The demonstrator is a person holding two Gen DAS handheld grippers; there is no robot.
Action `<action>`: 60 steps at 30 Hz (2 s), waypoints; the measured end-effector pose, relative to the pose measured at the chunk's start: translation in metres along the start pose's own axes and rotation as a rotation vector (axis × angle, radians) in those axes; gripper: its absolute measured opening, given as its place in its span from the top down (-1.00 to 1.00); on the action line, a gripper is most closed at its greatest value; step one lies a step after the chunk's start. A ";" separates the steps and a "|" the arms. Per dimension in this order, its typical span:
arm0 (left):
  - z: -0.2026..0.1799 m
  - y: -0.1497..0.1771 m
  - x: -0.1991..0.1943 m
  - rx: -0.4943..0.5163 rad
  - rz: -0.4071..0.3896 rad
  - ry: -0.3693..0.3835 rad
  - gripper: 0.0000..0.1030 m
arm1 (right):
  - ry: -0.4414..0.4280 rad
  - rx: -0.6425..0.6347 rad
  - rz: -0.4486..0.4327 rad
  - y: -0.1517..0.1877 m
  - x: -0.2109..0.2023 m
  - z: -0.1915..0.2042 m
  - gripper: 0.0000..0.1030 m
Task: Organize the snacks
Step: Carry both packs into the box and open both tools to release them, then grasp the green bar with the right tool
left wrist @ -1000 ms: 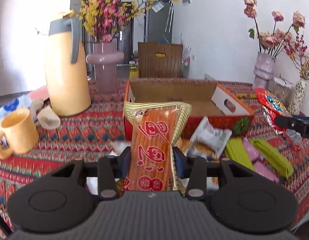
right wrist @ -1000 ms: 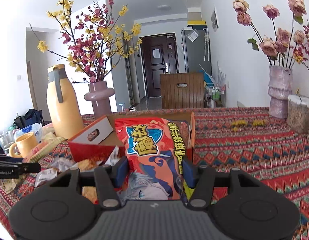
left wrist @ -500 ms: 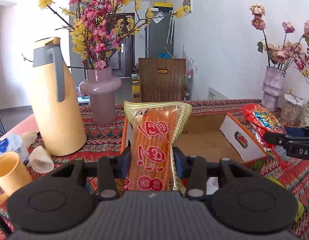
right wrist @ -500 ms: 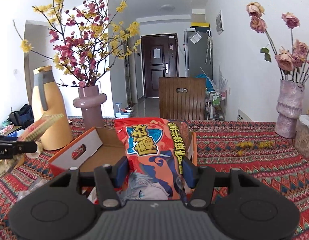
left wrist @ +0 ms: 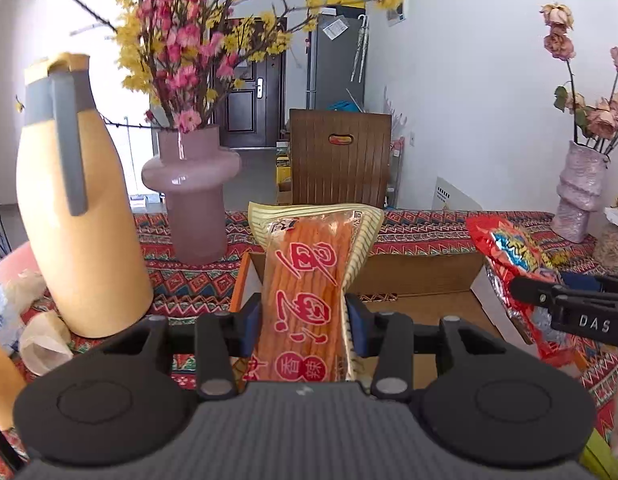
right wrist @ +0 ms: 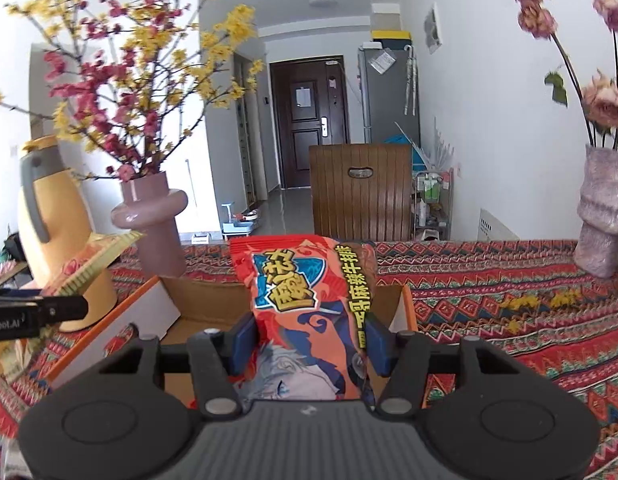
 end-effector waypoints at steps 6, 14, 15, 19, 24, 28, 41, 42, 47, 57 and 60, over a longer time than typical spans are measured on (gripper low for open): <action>-0.005 0.015 0.022 -0.007 0.020 0.010 0.15 | 0.017 -0.009 0.018 0.016 0.018 -0.003 -0.07; -0.004 0.024 0.028 -0.030 0.025 0.023 -0.23 | 0.016 0.009 0.053 0.023 0.027 -0.006 -0.20; -0.003 0.023 0.026 -0.029 0.016 0.019 -0.40 | 0.017 0.014 0.051 0.024 0.027 -0.007 -0.39; -0.002 0.022 0.015 -0.026 -0.022 0.005 -0.61 | 0.012 0.029 0.010 0.020 0.015 -0.008 -0.82; -0.005 0.019 0.006 -0.021 -0.055 -0.002 -0.76 | -0.003 0.035 -0.030 0.016 -0.001 -0.010 -0.95; -0.006 0.017 0.001 -0.024 -0.068 -0.005 -0.84 | -0.011 0.040 -0.049 0.012 -0.008 -0.010 -0.95; -0.008 0.004 -0.052 -0.008 -0.138 -0.043 -1.00 | -0.053 0.005 -0.120 -0.007 -0.051 -0.004 -1.00; -0.007 0.005 -0.056 -0.008 -0.139 -0.042 -1.00 | -0.052 -0.001 -0.119 -0.007 -0.055 -0.004 -1.00; -0.001 0.016 -0.072 0.002 -0.131 -0.030 -1.00 | -0.028 -0.049 -0.101 0.000 -0.075 -0.014 -1.00; 0.022 0.058 -0.087 0.012 -0.057 -0.051 -1.00 | 0.081 -0.122 0.042 0.050 -0.104 -0.052 -1.00; 0.027 0.070 -0.090 0.018 -0.032 -0.052 -1.00 | 0.106 -0.144 0.126 0.073 -0.108 -0.064 -0.91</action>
Point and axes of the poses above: each gripper's, at about its wrist camera, not at the fingertips, and x roughly the way its jaws point, z to its left, y to its underside, the point moved 4 cm from there along x, roughly the way its jaws point, and after that the axes turned 13 degrees about x, right-handed, at the moved point
